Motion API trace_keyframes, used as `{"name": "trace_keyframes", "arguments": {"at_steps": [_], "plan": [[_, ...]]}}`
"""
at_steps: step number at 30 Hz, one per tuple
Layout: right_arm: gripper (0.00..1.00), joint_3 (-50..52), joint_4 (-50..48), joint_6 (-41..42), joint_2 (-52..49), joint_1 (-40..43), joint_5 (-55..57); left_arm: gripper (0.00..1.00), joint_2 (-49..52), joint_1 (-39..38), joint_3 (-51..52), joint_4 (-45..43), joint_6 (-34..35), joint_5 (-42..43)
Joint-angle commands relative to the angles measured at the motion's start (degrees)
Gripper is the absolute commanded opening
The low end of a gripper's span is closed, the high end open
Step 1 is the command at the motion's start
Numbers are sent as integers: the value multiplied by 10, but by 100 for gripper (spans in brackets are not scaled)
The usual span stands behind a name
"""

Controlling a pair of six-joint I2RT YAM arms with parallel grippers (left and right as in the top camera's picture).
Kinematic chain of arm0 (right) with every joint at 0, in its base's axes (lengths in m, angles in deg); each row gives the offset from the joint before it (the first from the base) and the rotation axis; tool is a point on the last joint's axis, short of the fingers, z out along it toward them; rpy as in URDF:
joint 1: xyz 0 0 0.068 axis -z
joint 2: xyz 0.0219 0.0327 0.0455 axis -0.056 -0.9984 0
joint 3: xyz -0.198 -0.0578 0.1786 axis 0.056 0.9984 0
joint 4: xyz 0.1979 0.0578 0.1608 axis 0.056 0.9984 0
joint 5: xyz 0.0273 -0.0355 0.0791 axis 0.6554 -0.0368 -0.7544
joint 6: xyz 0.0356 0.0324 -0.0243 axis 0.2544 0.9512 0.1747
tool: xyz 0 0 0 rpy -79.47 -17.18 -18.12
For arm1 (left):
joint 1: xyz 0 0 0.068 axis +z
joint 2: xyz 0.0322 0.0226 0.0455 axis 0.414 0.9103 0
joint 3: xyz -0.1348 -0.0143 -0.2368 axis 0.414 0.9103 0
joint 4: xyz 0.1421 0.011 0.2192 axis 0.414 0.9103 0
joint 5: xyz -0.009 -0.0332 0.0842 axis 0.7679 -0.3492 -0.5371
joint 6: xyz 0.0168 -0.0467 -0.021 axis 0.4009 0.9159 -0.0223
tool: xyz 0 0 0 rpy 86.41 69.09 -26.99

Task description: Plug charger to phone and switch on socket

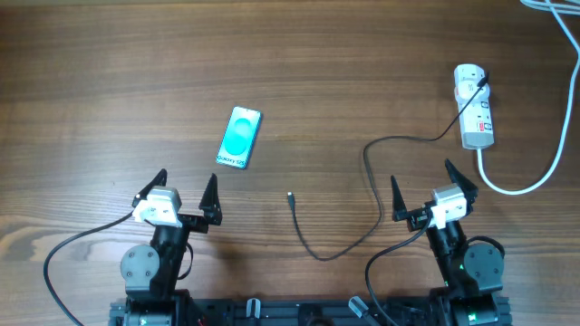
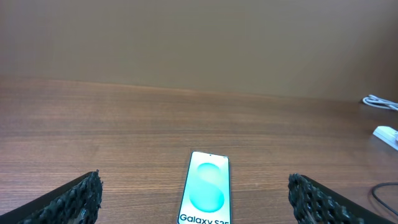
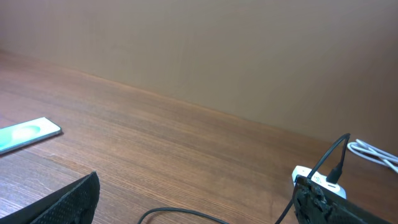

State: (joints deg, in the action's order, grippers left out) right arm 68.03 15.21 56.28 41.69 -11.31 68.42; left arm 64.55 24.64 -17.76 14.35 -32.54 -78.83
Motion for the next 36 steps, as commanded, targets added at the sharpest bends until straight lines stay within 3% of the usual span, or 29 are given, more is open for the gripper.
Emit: {"name": "trace_keyframes", "arguments": {"at_steps": [1, 20, 23, 28, 33, 36], "plan": [[100, 1, -3, 7, 3, -3, 6, 100, 0, 3, 3, 1, -7, -1], [100, 1, -3, 7, 3, -3, 6, 100, 0, 3, 3, -17, -7, -26], [100, 1, -3, 7, 3, -3, 6, 100, 0, 3, -3, -49, 33, 36], [100, 1, -3, 7, 3, -3, 6, 100, 3, 3, -86, 33, 134, 76], [100, 1, -3, 7, 3, -3, 6, 100, 75, 3, -223, 124, 144, 105], [100, 1, -3, 7, 3, -3, 6, 100, 190, 3, -345, 173, 142, 155]]}}
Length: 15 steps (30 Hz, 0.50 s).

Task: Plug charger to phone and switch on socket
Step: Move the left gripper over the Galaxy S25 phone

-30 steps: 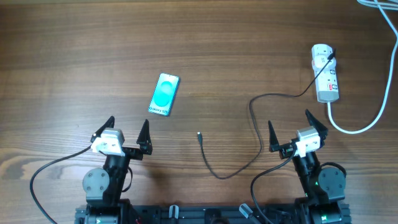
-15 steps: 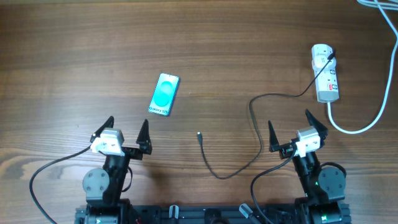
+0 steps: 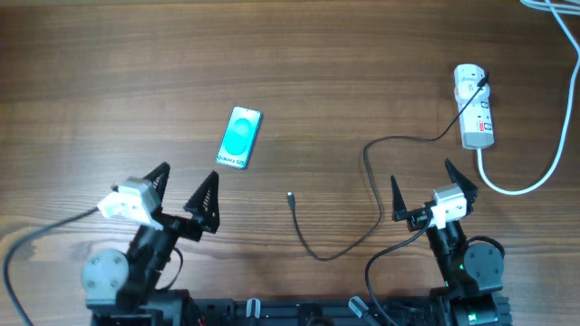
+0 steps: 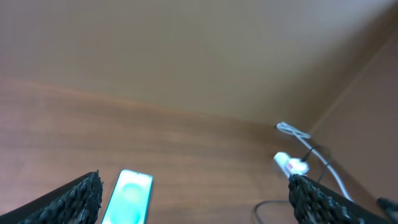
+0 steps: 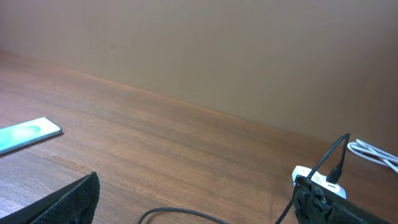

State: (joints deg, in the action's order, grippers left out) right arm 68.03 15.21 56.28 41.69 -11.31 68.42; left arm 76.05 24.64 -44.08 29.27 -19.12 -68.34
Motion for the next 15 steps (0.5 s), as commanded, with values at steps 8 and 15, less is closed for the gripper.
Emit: {"name": "trace_keyframes", "arguments": {"at_steps": [8, 15], "plan": [[100, 1, -2, 7, 3, -3, 6, 100, 433, 3, -424, 210, -82, 158], [100, 1, -3, 7, 3, -3, 6, 100, 715, 3, -598, 394, -113, 128]]}}
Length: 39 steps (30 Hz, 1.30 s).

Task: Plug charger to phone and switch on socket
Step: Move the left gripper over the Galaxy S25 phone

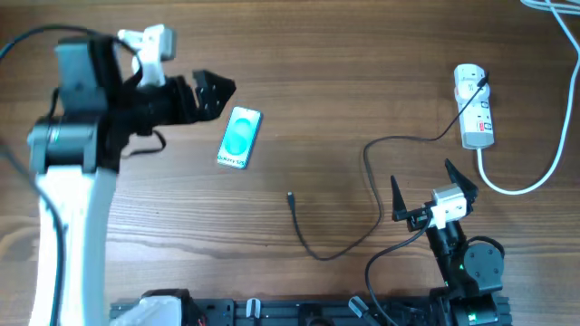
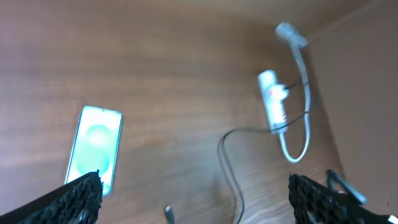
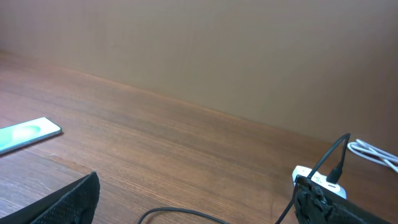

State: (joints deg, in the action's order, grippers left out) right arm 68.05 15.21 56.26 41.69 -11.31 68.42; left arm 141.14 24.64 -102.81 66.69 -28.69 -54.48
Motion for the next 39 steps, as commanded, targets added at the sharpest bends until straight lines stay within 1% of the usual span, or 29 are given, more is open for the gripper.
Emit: {"name": "trace_keyframes", "arguments": {"at_steps": [1, 3, 6, 7, 8, 9, 14, 18, 20, 21, 23, 24, 26, 27, 32, 39], "plan": [[100, 0, -3, 7, 3, -3, 6, 100, 87, 3, -10, 20, -17, -11], [100, 0, -3, 7, 3, -3, 6, 100, 123, 3, -10, 10, -17, -10], [100, 0, -3, 7, 3, -3, 6, 100, 151, 3, -10, 8, -17, -13], [100, 0, -3, 7, 3, -3, 6, 67, 155, 3, -10, 2, -17, -19], [100, 0, -3, 7, 3, -3, 6, 22, 156, 3, -7, -2, -17, -20], [100, 0, -3, 7, 3, -3, 6, 4, 158, 3, -5, -2, -17, -22], [100, 0, -3, 7, 3, -3, 6, 4, 186, -19, 15, 6, -10, -86], [100, 0, -3, 7, 3, -3, 6, 4, 222, -83, 52, -26, 74, -251], [100, 0, -3, 7, 3, -3, 6, 5, 246, -112, 52, -33, 80, -311], [100, 0, -3, 7, 3, -3, 6, 11, 257, -122, 52, -38, 80, -331], [100, 0, -2, 7, 3, -3, 6, 21, 282, -132, 52, -48, 90, -337], [100, 0, -3, 7, 3, -3, 6, 30, 295, -133, 52, -50, 95, -337], [100, 0, -3, 7, 3, -3, 6, 63, 316, -133, 52, -56, 95, -337], [100, 0, -3, 7, 3, -3, 6, 72, 324, -133, 52, -59, 95, -337], [100, 0, -3, 7, 3, -3, 6, 81, 363, -133, 52, -72, 92, -336], [100, 0, -3, 7, 3, -3, 6, 84, 375, -133, 52, -90, 89, -337]]}}
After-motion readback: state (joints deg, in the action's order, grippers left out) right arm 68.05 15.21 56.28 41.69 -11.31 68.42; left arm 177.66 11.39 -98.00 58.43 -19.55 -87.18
